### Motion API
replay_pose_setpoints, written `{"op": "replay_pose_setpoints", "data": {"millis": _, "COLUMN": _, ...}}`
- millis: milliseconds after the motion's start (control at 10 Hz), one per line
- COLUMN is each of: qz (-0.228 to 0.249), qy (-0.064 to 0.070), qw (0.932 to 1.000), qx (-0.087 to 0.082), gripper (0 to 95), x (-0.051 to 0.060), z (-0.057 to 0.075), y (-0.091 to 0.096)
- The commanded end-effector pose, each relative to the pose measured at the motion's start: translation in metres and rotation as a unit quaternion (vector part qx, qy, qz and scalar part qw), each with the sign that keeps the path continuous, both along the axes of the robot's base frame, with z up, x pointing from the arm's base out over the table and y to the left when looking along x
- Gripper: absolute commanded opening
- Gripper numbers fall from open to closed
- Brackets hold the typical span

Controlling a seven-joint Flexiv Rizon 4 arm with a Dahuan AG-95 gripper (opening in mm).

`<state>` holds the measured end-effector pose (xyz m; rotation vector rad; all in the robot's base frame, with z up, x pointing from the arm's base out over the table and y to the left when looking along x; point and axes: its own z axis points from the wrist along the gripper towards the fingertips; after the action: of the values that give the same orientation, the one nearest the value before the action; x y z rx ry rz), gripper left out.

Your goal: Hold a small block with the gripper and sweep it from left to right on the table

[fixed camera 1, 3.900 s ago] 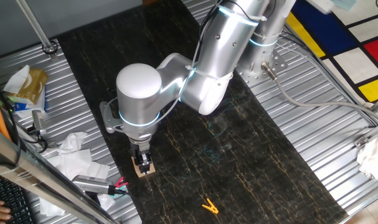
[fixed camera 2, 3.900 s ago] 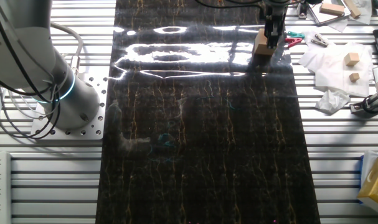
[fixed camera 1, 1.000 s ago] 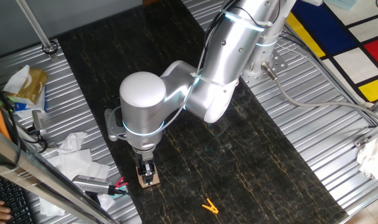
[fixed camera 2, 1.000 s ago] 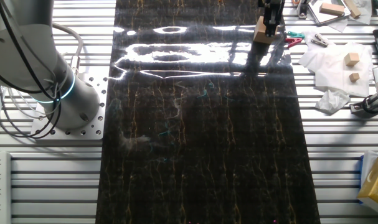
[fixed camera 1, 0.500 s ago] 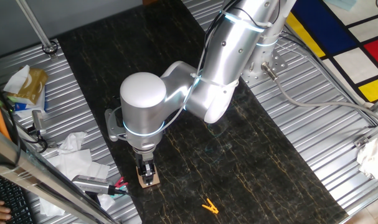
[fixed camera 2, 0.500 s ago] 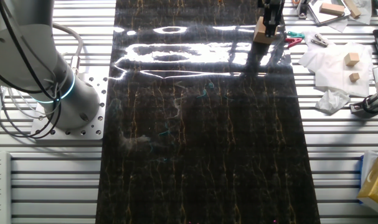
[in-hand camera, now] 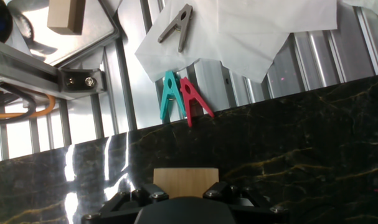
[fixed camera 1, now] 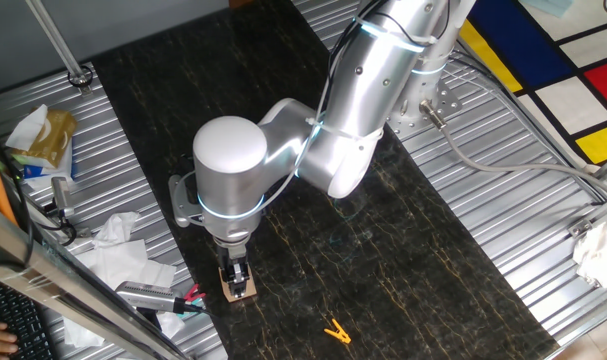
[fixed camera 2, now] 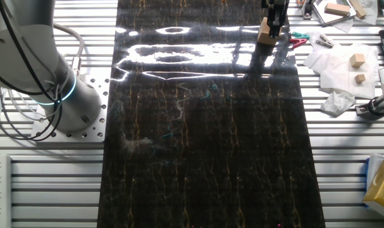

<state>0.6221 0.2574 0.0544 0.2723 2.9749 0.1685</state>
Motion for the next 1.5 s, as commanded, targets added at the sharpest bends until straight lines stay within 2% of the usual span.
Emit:
{"op": "replay_pose_setpoints", "data": {"millis": 100, "qz": -0.001, "qy": 0.000, "qw": 1.0000, "qx": 0.000, "gripper": 19.0, "x": -0.0001, "z": -0.0006, "y": -0.0002}}
{"op": "replay_pose_setpoints", "data": {"millis": 1000, "qz": -0.006, "qy": 0.001, "qw": 1.0000, "qx": 0.004, "gripper": 19.0, "x": -0.0002, "z": -0.0014, "y": -0.0003}}
{"op": "replay_pose_setpoints", "data": {"millis": 1100, "qz": -0.007, "qy": 0.001, "qw": 1.0000, "qx": 0.005, "gripper": 38.0, "x": -0.0002, "z": -0.0014, "y": -0.0003}}
{"op": "replay_pose_setpoints", "data": {"millis": 1400, "qz": -0.009, "qy": 0.001, "qw": 0.9999, "qx": 0.011, "gripper": 38.0, "x": -0.0002, "z": -0.0014, "y": -0.0003}}
{"op": "replay_pose_setpoints", "data": {"millis": 1500, "qz": -0.009, "qy": 0.001, "qw": 0.9999, "qx": 0.011, "gripper": 57.0, "x": -0.0002, "z": -0.0014, "y": -0.0003}}
